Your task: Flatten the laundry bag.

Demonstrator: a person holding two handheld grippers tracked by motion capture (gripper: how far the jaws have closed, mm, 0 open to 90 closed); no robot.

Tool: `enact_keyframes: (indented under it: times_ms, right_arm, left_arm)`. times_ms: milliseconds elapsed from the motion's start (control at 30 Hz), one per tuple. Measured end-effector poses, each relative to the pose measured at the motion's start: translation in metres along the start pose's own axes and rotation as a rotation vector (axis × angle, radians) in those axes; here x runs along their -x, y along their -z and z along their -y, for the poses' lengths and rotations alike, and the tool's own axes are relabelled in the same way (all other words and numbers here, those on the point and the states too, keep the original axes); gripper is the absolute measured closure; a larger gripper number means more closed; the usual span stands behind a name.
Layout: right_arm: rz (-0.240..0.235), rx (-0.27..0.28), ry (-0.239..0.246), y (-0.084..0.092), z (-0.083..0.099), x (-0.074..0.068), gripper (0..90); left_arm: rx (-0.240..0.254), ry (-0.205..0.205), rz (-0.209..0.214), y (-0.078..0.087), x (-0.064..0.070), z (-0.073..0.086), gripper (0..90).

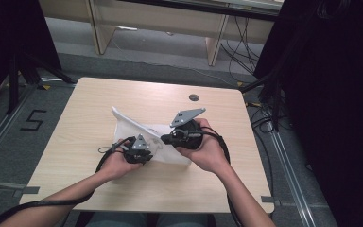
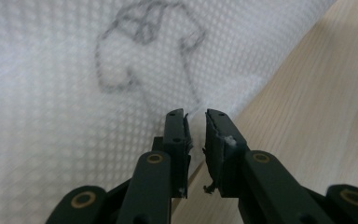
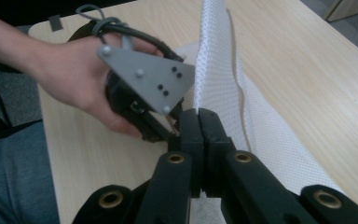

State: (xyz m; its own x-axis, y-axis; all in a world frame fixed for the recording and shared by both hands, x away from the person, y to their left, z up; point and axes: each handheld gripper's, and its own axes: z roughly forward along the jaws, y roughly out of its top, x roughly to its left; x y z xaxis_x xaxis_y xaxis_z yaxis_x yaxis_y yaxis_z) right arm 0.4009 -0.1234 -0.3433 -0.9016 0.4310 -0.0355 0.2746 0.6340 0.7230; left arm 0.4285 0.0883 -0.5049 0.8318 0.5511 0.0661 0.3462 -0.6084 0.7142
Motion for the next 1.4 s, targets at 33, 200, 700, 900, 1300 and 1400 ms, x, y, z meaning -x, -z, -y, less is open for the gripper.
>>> enact_keyframes:
  times_ms: [33, 200, 700, 900, 1300, 1400]
  right_arm:
    - [-0.017, -0.011, 0.008, 0.001, 0.000, -0.001, 90.0]
    - [-0.043, -0.024, 0.022, 0.000, 0.004, -0.012, 90.0]
    - [-0.125, -0.047, 0.057, -0.001, 0.014, -0.027, 90.0]
    - [-0.162, -0.064, 0.076, 0.000, 0.024, -0.034, 90.0]
    - [-0.220, -0.111, 0.065, -0.004, 0.045, -0.044, 90.0]
    - [-0.228, -0.127, 0.053, -0.004, 0.052, -0.046, 90.0]
  left_arm:
    - [-0.005, -0.001, -0.003, 0.002, -0.001, 0.001, 78.1]
    - [-0.015, -0.008, -0.023, 0.012, -0.007, 0.008, 78.1]
    - [-0.051, 0.080, -0.059, 0.058, -0.029, 0.052, 76.5]
    - [-0.029, 0.131, -0.088, 0.079, -0.038, 0.066, 75.0]
    - [-0.024, 0.176, -0.140, 0.103, -0.058, 0.079, 73.0]
    - [0.000, 0.205, -0.157, 0.105, -0.060, 0.079, 73.1]
